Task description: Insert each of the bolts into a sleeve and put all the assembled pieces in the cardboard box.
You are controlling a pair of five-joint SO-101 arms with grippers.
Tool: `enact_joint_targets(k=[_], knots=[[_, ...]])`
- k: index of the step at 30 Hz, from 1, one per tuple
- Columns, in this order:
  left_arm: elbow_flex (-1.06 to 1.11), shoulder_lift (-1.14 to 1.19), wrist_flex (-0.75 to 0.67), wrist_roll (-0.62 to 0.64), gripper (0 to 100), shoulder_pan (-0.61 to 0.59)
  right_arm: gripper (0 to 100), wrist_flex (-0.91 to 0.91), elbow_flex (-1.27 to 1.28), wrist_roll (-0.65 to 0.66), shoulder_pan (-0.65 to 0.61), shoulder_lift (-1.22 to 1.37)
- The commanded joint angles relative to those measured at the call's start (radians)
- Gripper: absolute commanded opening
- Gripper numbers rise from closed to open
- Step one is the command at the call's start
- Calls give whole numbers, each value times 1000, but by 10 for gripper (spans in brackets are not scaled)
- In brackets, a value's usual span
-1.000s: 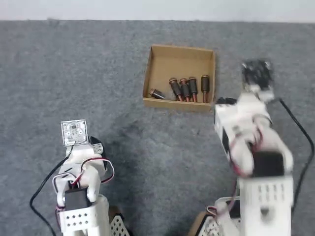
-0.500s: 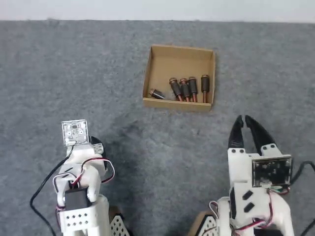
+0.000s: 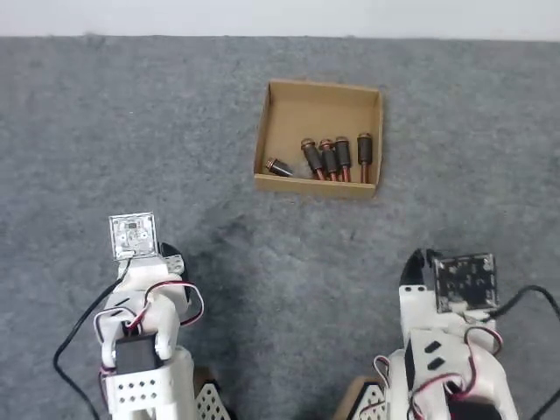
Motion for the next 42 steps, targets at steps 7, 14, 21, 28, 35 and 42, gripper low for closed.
enact_joint_targets(k=[7,14,21,28,35,42], knots=[[-16,-20,14,-5,16,66,9,-196,370,20,16,1],[-16,-20,49,-2,16,71,9,-394,592,17,18,2],[-16,-20,124,-5,16,133,7,-424,683,17,16,2],[-16,-20,120,-8,16,137,7,-298,683,18,16,2],[-15,-15,150,-169,16,52,7,-188,683,20,12,4],[-15,-18,189,-169,17,-51,7,-188,683,20,12,4]])
